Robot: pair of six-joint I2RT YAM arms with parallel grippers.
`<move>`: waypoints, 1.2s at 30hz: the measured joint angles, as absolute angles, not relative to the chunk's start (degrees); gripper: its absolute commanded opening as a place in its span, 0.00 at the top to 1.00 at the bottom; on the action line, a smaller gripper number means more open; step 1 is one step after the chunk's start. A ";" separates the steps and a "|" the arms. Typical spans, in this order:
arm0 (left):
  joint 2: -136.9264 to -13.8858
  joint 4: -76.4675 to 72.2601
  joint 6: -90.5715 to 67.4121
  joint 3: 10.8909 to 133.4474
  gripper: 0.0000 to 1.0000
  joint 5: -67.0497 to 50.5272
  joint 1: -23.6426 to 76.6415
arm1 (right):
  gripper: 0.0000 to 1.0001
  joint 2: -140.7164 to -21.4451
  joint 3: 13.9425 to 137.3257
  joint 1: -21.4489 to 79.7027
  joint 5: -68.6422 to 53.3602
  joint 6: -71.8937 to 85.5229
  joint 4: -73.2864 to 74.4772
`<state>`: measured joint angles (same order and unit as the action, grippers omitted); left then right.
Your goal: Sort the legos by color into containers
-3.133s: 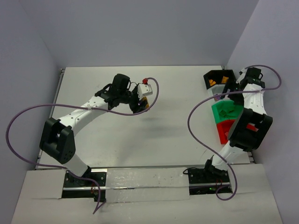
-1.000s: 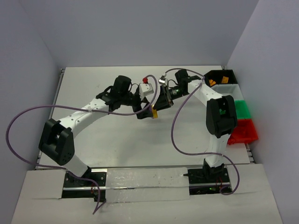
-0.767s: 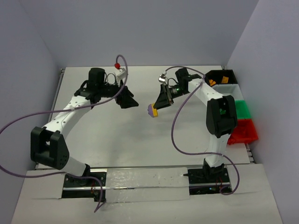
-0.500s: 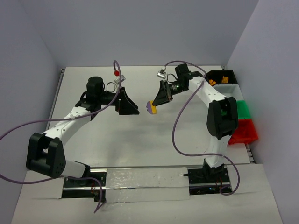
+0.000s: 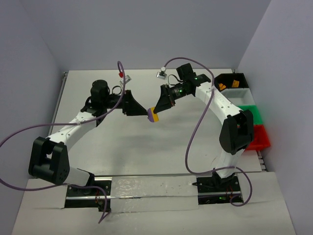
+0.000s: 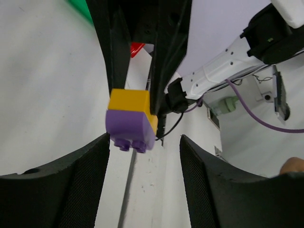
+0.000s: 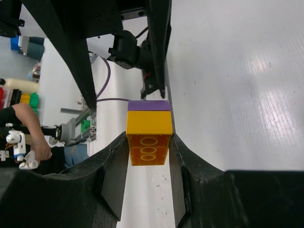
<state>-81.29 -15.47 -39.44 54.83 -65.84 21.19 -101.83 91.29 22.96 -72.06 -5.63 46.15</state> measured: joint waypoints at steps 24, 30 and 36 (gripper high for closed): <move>-82.30 -11.52 -34.64 55.92 1.00 -66.62 25.34 | 1.00 -97.45 91.08 24.65 -69.63 -8.61 46.68; -82.21 -12.31 -33.49 54.52 1.00 -66.63 23.71 | 1.00 -96.97 90.41 20.73 -68.39 -10.95 48.56; -82.53 -0.23 -20.49 56.48 1.00 -63.19 19.31 | 1.00 -96.88 90.60 8.13 -64.04 -15.45 53.08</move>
<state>-82.53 -0.23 -20.49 56.48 -63.19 19.31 -96.88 90.60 8.13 -64.04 -15.45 53.08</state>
